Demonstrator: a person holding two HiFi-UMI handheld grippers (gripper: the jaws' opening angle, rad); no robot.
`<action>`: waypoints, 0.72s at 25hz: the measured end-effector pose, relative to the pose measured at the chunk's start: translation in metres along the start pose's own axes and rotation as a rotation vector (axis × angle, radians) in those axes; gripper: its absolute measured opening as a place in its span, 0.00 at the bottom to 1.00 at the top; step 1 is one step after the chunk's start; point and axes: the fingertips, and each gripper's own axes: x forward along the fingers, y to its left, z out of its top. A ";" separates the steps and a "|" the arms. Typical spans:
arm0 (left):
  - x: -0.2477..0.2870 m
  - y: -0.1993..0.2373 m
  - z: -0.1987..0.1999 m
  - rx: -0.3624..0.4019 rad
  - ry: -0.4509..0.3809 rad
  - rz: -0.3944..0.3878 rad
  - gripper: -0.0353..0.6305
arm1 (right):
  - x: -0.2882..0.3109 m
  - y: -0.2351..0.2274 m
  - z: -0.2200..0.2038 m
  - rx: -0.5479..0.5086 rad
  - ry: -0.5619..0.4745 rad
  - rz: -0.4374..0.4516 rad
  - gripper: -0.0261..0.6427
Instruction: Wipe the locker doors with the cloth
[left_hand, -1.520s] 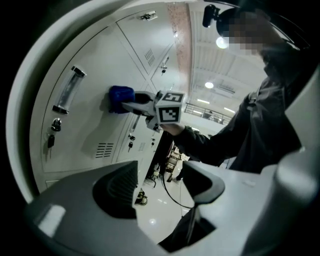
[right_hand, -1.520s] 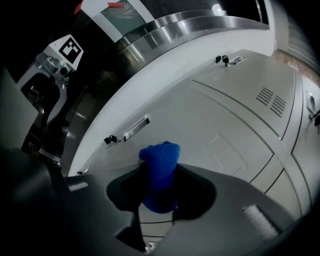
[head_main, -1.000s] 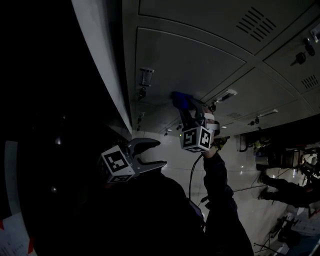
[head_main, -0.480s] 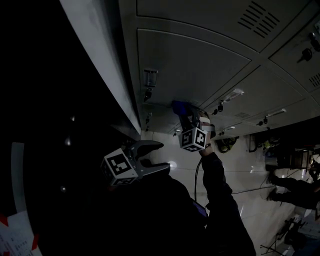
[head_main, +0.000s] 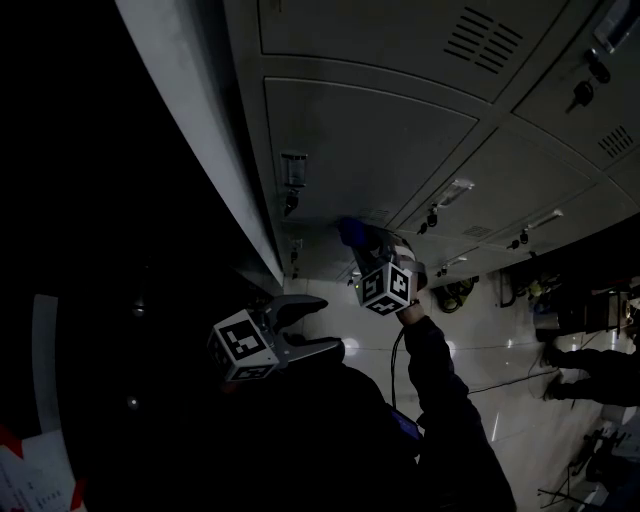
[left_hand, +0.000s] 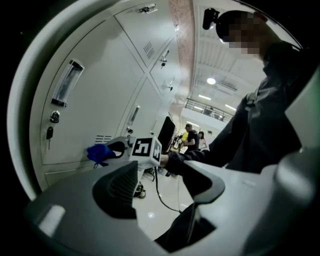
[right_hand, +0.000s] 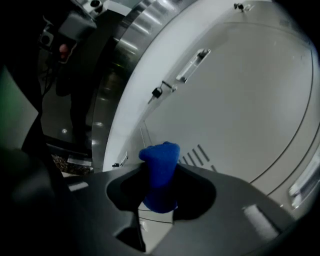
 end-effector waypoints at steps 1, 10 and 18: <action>0.001 0.000 0.001 0.002 -0.003 -0.006 0.45 | -0.011 -0.006 0.008 -0.014 -0.011 -0.010 0.22; 0.025 -0.013 0.001 0.020 -0.002 -0.106 0.45 | -0.143 -0.119 0.101 -0.130 -0.138 -0.210 0.22; 0.031 -0.012 0.013 0.045 -0.023 -0.123 0.45 | -0.207 -0.216 0.150 -0.184 -0.221 -0.410 0.22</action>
